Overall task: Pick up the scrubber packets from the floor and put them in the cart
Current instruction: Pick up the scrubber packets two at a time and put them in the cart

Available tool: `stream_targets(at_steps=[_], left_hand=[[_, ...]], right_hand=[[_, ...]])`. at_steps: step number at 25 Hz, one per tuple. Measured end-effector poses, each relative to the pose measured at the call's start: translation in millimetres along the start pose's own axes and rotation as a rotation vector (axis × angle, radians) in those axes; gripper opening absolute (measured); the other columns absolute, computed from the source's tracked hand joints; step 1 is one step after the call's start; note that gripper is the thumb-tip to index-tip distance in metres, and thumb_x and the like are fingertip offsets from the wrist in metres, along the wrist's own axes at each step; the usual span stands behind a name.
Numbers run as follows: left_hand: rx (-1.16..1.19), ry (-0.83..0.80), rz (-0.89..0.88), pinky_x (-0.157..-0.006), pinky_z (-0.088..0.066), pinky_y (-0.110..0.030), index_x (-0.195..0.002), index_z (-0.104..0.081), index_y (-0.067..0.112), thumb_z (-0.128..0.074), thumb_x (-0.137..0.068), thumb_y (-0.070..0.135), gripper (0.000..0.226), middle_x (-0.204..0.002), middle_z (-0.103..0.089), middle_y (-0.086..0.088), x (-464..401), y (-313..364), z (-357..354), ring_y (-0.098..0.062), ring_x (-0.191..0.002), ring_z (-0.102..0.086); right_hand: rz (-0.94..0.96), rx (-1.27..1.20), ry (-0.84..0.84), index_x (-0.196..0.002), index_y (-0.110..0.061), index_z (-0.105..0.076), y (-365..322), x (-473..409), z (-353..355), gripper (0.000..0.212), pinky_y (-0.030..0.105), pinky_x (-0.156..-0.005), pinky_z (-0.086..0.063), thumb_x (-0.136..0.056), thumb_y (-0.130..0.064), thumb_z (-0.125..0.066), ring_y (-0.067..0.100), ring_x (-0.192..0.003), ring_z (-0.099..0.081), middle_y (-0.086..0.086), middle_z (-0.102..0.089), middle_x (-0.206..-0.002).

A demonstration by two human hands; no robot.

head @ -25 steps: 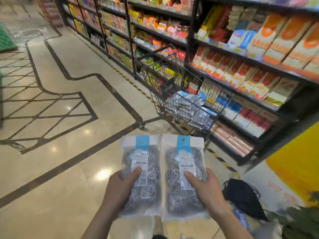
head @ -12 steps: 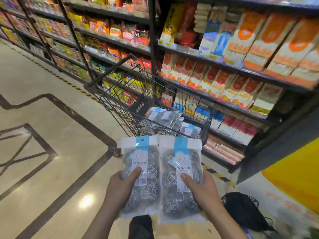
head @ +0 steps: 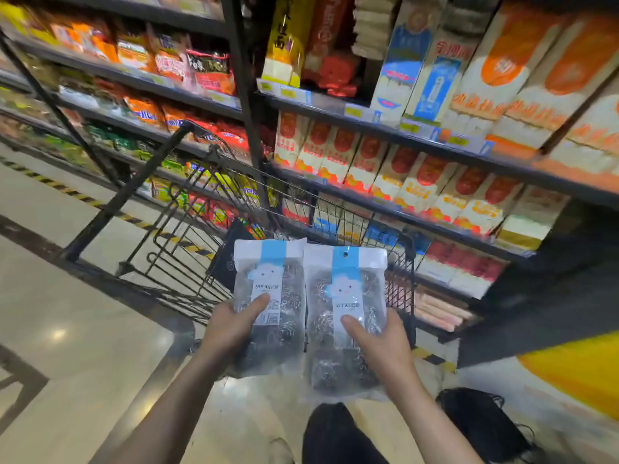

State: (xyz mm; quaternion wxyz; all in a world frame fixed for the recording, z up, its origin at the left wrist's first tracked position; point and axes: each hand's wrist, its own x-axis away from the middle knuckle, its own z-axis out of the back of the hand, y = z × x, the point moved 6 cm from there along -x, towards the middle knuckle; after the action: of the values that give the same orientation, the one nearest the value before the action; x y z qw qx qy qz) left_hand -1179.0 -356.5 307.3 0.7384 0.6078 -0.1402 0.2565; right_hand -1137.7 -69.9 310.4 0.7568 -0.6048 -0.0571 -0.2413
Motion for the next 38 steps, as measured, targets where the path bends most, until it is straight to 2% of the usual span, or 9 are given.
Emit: stream_targets(at_steps=[6,8,12,16,19,23,28,33,38], left_hand=[[-0.155,0.039,0.135,-0.06,-0.054,-0.029,-0.081,-0.068,0.013,-0.08,-0.087,0.039,0.03,-0.084,-0.074,-0.009,-143.2,13.1,-27.4,-0.021,-0.07,-0.069],[-0.209,0.047,0.176,-0.064,-0.052,-0.031,-0.083,-0.067,0.009,-0.08,-0.087,0.041,0.035,-0.091,-0.072,-0.014,-187.9,5.9,-35.7,-0.023,-0.074,-0.067],[-0.322,-0.012,0.227,-0.068,-0.054,-0.037,-0.097,-0.072,0.005,-0.083,-0.076,0.062,0.061,-0.091,-0.076,-0.013,-263.0,-27.0,-49.1,-0.027,-0.081,-0.071],[-0.373,-0.015,0.26,-0.068,-0.051,-0.03,-0.086,-0.067,0.018,-0.08,-0.086,0.051,0.035,-0.079,-0.069,0.003,-322.8,-68.6,-54.5,-0.013,-0.071,-0.064],[-0.355,0.0,0.249,-0.06,-0.054,-0.029,-0.097,-0.07,0.004,-0.08,-0.079,0.06,0.06,-0.076,-0.067,0.0,-361.6,-102.7,-45.4,-0.014,-0.064,-0.062],[-0.527,-0.072,0.215,-0.065,-0.057,-0.055,-0.102,-0.051,0.009,-0.073,-0.068,0.084,0.084,-0.083,-0.063,-0.01,-408.5,-171.2,-33.4,-0.034,-0.077,-0.067],[-0.867,-0.196,0.204,-0.112,-0.041,-0.058,-0.159,-0.019,0.023,-0.071,-0.095,0.037,0.084,-0.153,-0.035,-0.024,-357.6,-103.3,-65.8,-0.047,-0.134,-0.047],[-0.829,-0.228,0.184,-0.106,-0.047,-0.062,-0.145,-0.04,0.028,-0.062,-0.094,0.044,0.058,-0.151,-0.035,-0.013,-357.3,-86.0,-61.5,-0.04,-0.126,-0.054],[-0.948,-0.24,-0.044,-0.106,-0.047,-0.051,-0.147,-0.049,0.015,-0.058,-0.101,0.034,0.051,-0.146,-0.05,-0.019,-325.7,-8.4,-64.0,-0.039,-0.127,-0.056]], right_hand=[[-0.226,0.034,0.079,-0.111,-0.016,-0.063,31.4,-137.9,-7.3,0.024,0.024,-0.056,-0.047,-0.095,-0.028,-0.078,0.012,-0.066,-0.062,-0.009,-0.067,-0.081],[-0.295,0.071,0.091,-0.116,-0.017,-0.053,46.0,-173.3,-11.9,0.034,0.02,-0.054,-0.048,-0.096,-0.03,-0.077,0.008,-0.07,-0.058,-0.009,-0.06,-0.083],[-0.421,0.184,0.133,-0.141,-0.005,-0.046,95.6,-233.8,-25.0,0.075,0.04,-0.088,-0.055,-0.088,-0.046,-0.081,0.034,-0.105,-0.067,0.01,-0.067,-0.116],[-0.538,0.149,0.157,-0.124,-0.02,-0.049,157.7,-268.7,-48.9,0.056,0.028,-0.07,-0.054,-0.085,-0.041,-0.084,0.023,-0.086,-0.066,0.009,-0.069,-0.11],[-0.58,0.196,0.212,-0.135,-0.014,-0.048,188.1,-285.7,-54.8,0.062,0.02,-0.047,-0.048,-0.089,-0.039,-0.082,0.023,-0.081,-0.067,0.01,-0.07,-0.109],[-0.56,0.316,0.203,-0.156,-0.012,-0.029,202.1,-292.1,-49.9,0.08,0.026,-0.072,-0.047,-0.095,-0.031,-0.077,0.026,-0.098,-0.067,0.003,-0.06,-0.125],[-0.506,0.49,0.08,-0.153,-0.018,-0.041,195.1,-293.5,-54.6,0.068,0.03,-0.077,-0.052,-0.095,-0.027,-0.077,0.019,-0.085,-0.065,0.005,-0.069,-0.121],[-0.611,0.606,-0.002,-0.141,-0.042,-0.044,204.3,-295.9,-43.8,0.069,0.05,-0.081,-0.065,-0.077,-0.063,-0.063,0.029,-0.091,-0.071,0.002,-0.067,-0.111],[-0.456,0.716,-0.033,-0.144,-0.022,-0.053,115.5,-272.5,-37.3,0.055,0.052,-0.098,-0.058,-0.096,-0.048,-0.06,0.033,-0.115,-0.065,0.007,-0.069,-0.12]])
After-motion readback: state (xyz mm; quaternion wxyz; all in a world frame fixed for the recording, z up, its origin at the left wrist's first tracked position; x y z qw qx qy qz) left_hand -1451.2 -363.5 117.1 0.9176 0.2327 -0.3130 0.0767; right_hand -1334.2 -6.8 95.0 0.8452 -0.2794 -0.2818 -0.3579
